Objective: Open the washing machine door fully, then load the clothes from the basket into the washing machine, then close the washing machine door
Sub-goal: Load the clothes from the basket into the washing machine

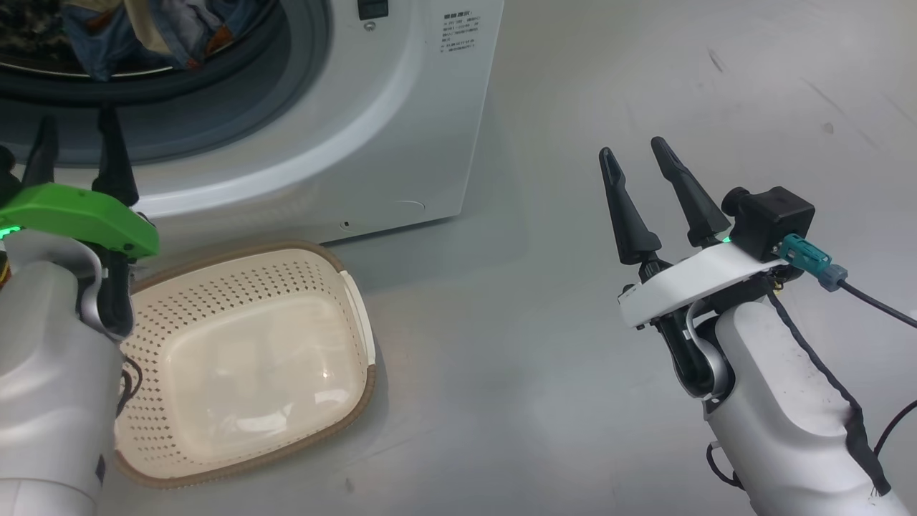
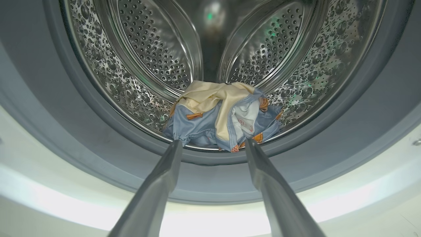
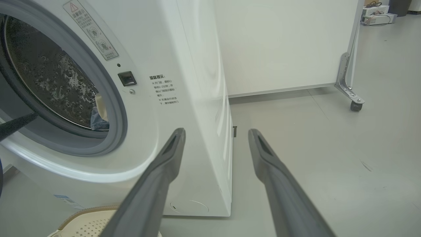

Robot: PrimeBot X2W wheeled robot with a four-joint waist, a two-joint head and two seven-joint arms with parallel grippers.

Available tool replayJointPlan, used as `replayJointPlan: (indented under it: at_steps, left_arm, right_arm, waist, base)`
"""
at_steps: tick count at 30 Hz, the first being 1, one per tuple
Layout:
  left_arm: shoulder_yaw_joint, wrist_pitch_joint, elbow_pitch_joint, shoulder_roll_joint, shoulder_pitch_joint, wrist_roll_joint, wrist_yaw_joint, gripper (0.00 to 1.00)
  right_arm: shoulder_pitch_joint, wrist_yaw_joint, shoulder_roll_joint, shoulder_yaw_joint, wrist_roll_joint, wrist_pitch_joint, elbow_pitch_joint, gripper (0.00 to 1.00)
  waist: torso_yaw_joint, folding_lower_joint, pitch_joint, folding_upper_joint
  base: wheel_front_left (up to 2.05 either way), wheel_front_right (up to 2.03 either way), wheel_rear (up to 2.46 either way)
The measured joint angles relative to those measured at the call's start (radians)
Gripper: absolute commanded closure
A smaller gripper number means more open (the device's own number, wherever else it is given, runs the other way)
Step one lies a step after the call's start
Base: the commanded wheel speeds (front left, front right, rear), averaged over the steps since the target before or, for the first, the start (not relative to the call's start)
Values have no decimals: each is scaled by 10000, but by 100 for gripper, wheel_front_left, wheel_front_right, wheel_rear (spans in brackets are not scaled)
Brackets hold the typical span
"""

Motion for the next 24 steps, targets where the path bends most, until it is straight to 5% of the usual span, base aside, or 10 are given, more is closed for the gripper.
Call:
replayJointPlan:
  at_steps: [24]
  left_arm:
    - [493,-31,-2734,-86,3597,581,12,0]
  right_arm:
    - [1062,0,-420,-134,198,0,284,0]
  waist:
    - [1213,0,-1894,0]
  base:
    - [0,0,0]
